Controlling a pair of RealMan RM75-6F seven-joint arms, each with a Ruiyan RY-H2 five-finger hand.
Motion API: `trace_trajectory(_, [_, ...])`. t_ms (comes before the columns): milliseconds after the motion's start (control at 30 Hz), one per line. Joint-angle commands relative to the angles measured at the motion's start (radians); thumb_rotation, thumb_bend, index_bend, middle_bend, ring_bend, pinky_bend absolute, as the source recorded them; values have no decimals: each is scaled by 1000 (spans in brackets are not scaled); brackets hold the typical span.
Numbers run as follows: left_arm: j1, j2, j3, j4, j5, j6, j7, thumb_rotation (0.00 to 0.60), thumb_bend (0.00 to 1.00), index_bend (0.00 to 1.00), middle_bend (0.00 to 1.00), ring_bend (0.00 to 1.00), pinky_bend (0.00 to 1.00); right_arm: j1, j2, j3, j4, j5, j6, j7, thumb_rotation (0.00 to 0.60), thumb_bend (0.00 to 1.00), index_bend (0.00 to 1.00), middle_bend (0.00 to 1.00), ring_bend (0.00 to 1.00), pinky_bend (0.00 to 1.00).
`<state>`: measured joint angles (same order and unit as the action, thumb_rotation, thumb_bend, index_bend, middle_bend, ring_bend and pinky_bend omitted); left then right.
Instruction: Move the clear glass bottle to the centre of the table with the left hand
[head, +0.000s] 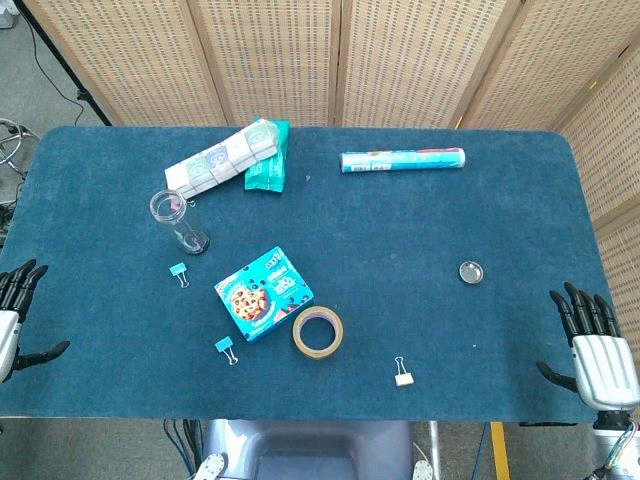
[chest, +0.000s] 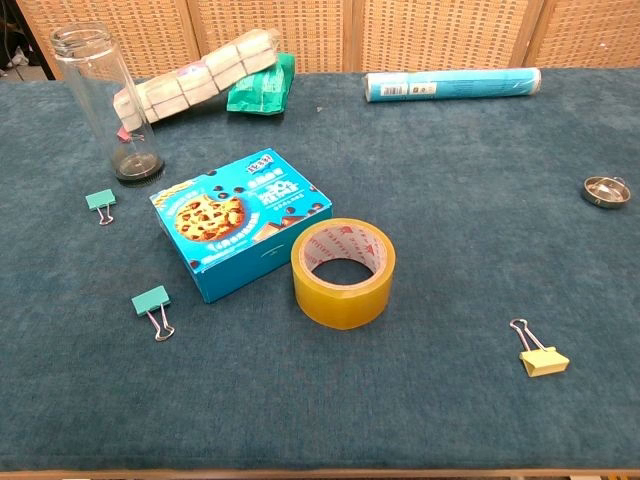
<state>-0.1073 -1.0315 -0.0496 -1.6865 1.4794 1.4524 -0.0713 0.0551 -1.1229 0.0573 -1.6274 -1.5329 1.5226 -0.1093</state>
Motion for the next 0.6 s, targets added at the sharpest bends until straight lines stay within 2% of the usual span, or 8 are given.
trace_trajectory(33, [-2, -1, -2, 3, -4, -3, -1, 600, 0, 0, 0, 0, 0, 0, -1, 0, 1, 1, 0, 0, 600, 27, 0, 0, 0, 0])
trace_trajectory(300, [-31, -11, -14, 31, -18, -48, -36, 600, 0, 0, 0, 0, 0, 0, 2, -1, -4, 3, -7, 6, 600, 28, 0, 0, 0, 0])
trace_trajectory(500, [-118, -73, -54, 201, -29, -162, -277, 600, 0, 0, 0, 0, 0, 4, 4, 0, -3, 14, -21, 14, 600, 28, 0, 0, 0, 0])
trace_trajectory(600, [-167, -138, -70, 325, -3, -202, -480, 600, 0, 0, 0, 0, 0, 8, 3, -2, -1, 20, -34, 17, 600, 27, 0, 0, 0, 0])
